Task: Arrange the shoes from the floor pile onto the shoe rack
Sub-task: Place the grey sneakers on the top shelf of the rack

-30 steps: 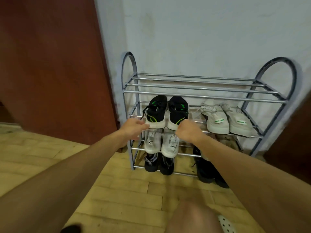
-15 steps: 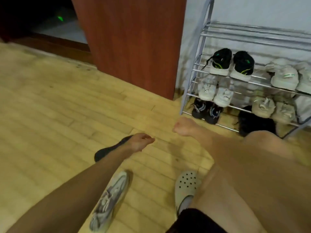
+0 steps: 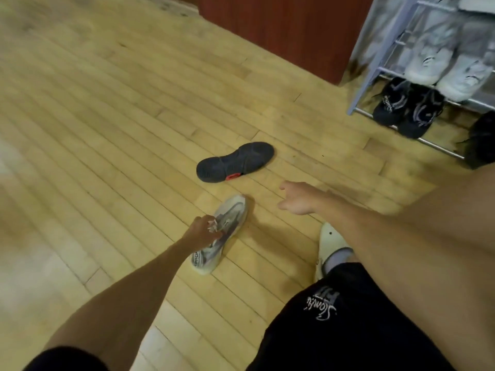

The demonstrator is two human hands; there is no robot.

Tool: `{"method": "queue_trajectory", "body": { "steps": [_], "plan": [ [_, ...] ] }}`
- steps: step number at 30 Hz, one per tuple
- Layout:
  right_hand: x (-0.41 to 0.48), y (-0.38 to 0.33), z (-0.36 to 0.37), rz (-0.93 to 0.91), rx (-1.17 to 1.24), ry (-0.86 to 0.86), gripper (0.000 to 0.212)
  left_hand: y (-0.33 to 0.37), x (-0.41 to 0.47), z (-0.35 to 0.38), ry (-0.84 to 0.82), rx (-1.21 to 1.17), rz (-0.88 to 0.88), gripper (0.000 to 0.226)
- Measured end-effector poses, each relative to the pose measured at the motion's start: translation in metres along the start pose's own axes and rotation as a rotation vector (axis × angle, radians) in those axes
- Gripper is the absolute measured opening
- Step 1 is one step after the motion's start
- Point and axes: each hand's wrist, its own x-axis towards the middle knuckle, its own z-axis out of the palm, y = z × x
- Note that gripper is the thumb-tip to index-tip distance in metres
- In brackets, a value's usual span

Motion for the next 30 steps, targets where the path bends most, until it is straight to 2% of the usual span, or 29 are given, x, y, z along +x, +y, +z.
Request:
{"method": "queue_trajectory", "body": {
  "steps": [4, 7, 11, 15, 19, 21, 25, 30],
  "plan": [
    [0.007, 0.002, 0.006, -0.049, 0.031, 0.003, 0.059, -0.024, 0.01, 0.025, -0.037, 0.052, -0.105, 0.087],
    [0.01, 0.015, 0.011, -0.044, -0.044, -0.073, 0.059, -0.027, 0.005, 0.04, -0.024, -0.062, -0.2, 0.091],
    [0.016, 0.027, 0.006, -0.015, -0.059, -0.095, 0.061, -0.031, 0.012, 0.046, 0.003, -0.149, -0.302, 0.087],
    [0.019, 0.027, 0.002, -0.009, -0.036, -0.068, 0.059, -0.021, 0.01, 0.054, -0.042, -0.285, -0.36, 0.064],
    [0.02, 0.021, 0.006, -0.021, -0.02, -0.091, 0.056, -0.012, 0.007, 0.069, -0.052, -0.384, -0.387, 0.065],
    [0.019, 0.017, 0.007, -0.027, -0.017, -0.104, 0.053, -0.008, 0.004, 0.074, -0.078, -0.434, -0.408, 0.057],
    [0.013, 0.008, 0.007, -0.058, -0.022, -0.095, 0.048, 0.0, -0.001, 0.074, -0.14, -0.401, -0.353, 0.044],
    [0.001, -0.001, 0.003, -0.082, -0.029, -0.073, 0.042, 0.022, -0.011, 0.053, -0.216, -0.306, -0.161, 0.053]
  ]
}}
